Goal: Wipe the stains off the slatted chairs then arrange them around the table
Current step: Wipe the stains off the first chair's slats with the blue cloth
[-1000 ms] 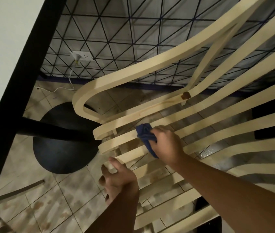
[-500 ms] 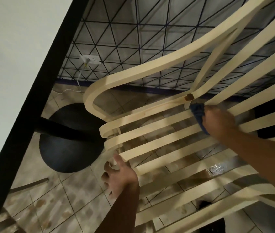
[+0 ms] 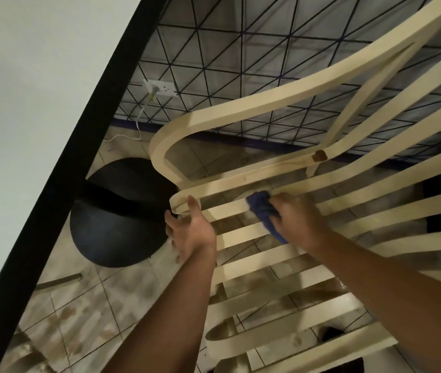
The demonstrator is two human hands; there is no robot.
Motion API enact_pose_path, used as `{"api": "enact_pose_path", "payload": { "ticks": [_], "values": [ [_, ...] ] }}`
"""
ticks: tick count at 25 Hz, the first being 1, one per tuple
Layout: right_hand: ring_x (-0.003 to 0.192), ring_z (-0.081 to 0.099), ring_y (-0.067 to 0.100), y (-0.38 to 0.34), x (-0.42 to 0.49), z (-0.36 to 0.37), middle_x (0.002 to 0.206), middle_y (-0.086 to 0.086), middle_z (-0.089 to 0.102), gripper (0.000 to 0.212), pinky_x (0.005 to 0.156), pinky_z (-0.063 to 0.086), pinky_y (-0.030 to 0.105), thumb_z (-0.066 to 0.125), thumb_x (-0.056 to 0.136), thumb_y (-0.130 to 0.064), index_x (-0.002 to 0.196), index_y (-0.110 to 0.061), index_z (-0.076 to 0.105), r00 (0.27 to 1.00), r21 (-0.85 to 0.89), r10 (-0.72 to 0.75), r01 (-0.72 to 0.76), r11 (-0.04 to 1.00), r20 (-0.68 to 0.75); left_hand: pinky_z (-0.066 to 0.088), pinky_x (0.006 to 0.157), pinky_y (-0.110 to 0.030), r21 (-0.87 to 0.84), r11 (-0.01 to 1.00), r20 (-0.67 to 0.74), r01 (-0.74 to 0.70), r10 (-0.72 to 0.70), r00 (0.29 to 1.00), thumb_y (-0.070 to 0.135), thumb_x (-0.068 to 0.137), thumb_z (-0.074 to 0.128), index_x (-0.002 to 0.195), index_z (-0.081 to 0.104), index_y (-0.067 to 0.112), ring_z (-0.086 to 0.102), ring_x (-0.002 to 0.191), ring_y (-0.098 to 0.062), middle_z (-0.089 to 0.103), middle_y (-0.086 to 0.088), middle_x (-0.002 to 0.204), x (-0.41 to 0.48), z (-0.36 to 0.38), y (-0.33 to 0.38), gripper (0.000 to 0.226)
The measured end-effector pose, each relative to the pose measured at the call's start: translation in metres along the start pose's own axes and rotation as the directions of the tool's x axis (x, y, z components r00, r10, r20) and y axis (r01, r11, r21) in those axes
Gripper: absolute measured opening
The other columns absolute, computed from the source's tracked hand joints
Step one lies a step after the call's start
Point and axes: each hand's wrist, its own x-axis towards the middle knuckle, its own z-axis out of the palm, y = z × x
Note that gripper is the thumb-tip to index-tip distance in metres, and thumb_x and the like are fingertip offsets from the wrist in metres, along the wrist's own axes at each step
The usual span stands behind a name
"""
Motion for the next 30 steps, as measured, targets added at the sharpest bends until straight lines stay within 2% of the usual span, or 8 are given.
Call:
{"api": "enact_pose_path", "payload": {
  "ticks": [3, 5, 7, 13, 16, 20, 26, 30],
  "values": [
    [0.08, 0.066, 0.026, -0.044, 0.008, 0.009, 0.096, 0.009, 0.069, 0.018, 0.071, 0.053, 0.036, 0.061, 0.094, -0.016, 0.109, -0.008, 0.067, 0.994, 0.241, -0.005, 0.031, 0.97, -0.108, 0.042, 0.102, -0.054, -0.152, 0.959, 0.029, 0.238, -0.237, 0.971, 0.099, 0.065, 0.027, 0.146, 0.045, 0.03, 0.057, 0.12, -0.035, 0.057, -0.009, 0.138, 0.014, 0.007, 0.016, 0.108],
    [0.081, 0.066, 0.029, -0.072, 0.016, 0.015, 0.098, 0.01, 0.069, 0.023, 0.068, 0.052, 0.037, 0.061, 0.091, -0.013, 0.113, -0.007, 0.065, 0.979, 0.393, 0.033, 0.051, 0.918, -0.202, 0.048, 0.093, -0.047, -0.278, 0.905, 0.024, 0.322, -0.329, 0.944, 0.096, 0.073, 0.035, 0.123, 0.058, 0.024, 0.062, 0.099, -0.03, 0.065, -0.007, 0.113, 0.02, 0.009, 0.021, 0.091],
    [0.089, 0.066, 0.028, -0.1, 0.027, 0.02, 0.104, 0.01, 0.069, 0.028, 0.072, 0.05, 0.037, 0.062, 0.093, -0.013, 0.121, -0.009, 0.063, 0.985, 0.464, 0.07, 0.013, 0.886, -0.161, 0.055, 0.086, -0.046, -0.332, 0.874, 0.011, 0.354, -0.372, 0.928, 0.095, 0.073, 0.041, 0.105, 0.061, 0.021, 0.066, 0.084, -0.029, 0.068, -0.005, 0.098, 0.026, 0.014, 0.018, 0.083],
    [0.069, 0.068, 0.026, -0.121, 0.059, 0.042, 0.095, 0.001, 0.067, 0.025, 0.056, 0.036, 0.03, 0.07, 0.086, -0.029, 0.109, -0.021, 0.064, 0.973, 0.073, 0.112, -0.099, 0.992, -0.2, 0.058, 0.087, -0.046, -0.23, 0.927, -0.033, 0.296, -0.311, 0.95, 0.097, 0.066, 0.037, 0.082, 0.058, 0.028, 0.068, 0.087, -0.031, 0.07, -0.009, 0.095, 0.039, 0.023, 0.009, 0.074],
    [0.077, 0.068, 0.029, -0.104, 0.067, 0.043, 0.105, 0.003, 0.064, 0.027, 0.06, 0.05, 0.036, 0.065, 0.088, -0.027, 0.114, -0.021, 0.061, 0.988, 0.05, 0.099, -0.093, 0.994, -0.118, 0.054, 0.092, -0.043, -0.182, 0.949, -0.077, 0.259, -0.276, 0.958, 0.096, 0.069, 0.022, 0.098, 0.064, 0.023, 0.067, 0.095, -0.032, 0.07, -0.012, 0.107, 0.026, 0.015, 0.022, 0.089],
    [0.067, 0.065, 0.023, -0.062, 0.066, 0.042, 0.089, 0.002, 0.066, 0.024, 0.056, 0.054, 0.033, 0.079, 0.076, -0.022, 0.096, -0.016, 0.069, 0.94, 0.105, 0.16, -0.134, 0.985, -0.301, 0.042, 0.091, -0.043, -0.138, 0.949, -0.126, 0.284, -0.301, 0.945, 0.079, 0.093, 0.034, 0.128, 0.062, 0.009, 0.061, 0.105, -0.033, 0.063, -0.018, 0.124, 0.008, 0.009, 0.038, 0.083],
    [0.064, 0.067, 0.024, -0.03, 0.067, 0.033, 0.077, 0.005, 0.065, 0.016, 0.06, 0.049, 0.03, 0.08, 0.081, -0.019, 0.089, -0.011, 0.068, 0.821, 0.221, 0.387, -0.322, 0.921, -0.419, 0.046, 0.097, -0.048, -0.122, 0.949, -0.13, 0.291, -0.306, 0.943, 0.076, 0.094, 0.037, 0.131, 0.059, 0.01, 0.063, 0.11, -0.037, 0.062, -0.02, 0.124, 0.011, 0.012, 0.036, 0.079],
    [0.086, 0.065, 0.019, -0.064, 0.078, 0.038, 0.1, 0.0, 0.065, 0.021, 0.074, 0.055, 0.035, 0.059, 0.091, -0.028, 0.109, -0.018, 0.066, 0.94, 0.211, 0.262, -0.217, 0.953, -0.219, 0.044, 0.099, -0.048, -0.118, 0.959, -0.172, 0.257, -0.275, 0.946, 0.076, 0.095, 0.033, 0.132, 0.059, 0.007, 0.061, 0.113, -0.038, 0.06, -0.022, 0.128, 0.011, 0.018, 0.034, 0.082]
  ]
}}
